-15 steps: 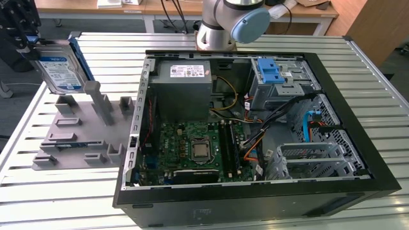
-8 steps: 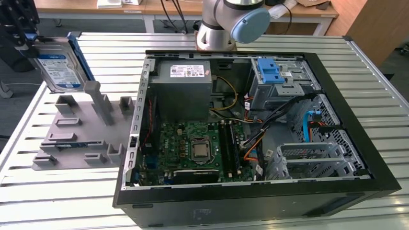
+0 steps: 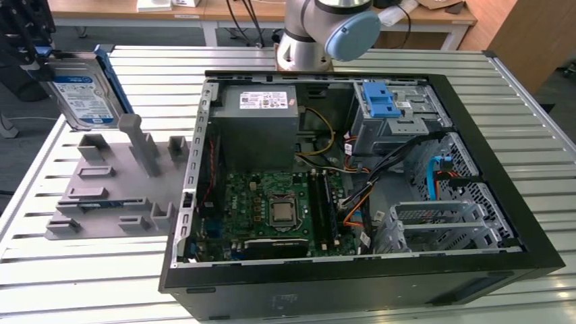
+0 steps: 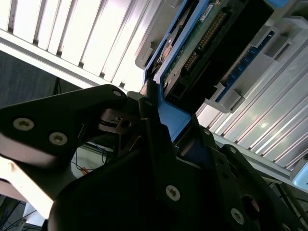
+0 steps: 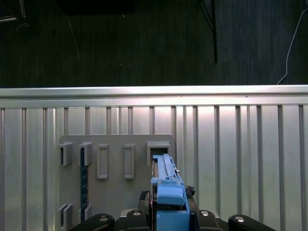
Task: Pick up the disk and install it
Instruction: 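Pick up the disk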
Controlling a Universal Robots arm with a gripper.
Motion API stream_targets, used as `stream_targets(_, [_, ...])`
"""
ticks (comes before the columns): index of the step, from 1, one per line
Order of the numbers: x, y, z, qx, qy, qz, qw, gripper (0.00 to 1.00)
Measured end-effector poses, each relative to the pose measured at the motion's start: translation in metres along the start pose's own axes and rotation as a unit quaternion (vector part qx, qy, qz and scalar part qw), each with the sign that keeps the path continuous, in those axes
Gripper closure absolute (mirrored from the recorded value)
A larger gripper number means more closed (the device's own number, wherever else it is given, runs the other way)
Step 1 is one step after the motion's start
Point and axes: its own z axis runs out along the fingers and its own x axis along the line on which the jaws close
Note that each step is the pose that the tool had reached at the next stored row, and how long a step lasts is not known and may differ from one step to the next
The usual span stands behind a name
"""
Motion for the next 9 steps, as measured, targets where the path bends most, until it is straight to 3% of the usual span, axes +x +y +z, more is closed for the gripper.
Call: stream_targets(9, [0.0, 0.0, -0.0009, -0.0002, 0.0001, 0.0, 1.0, 0.64])
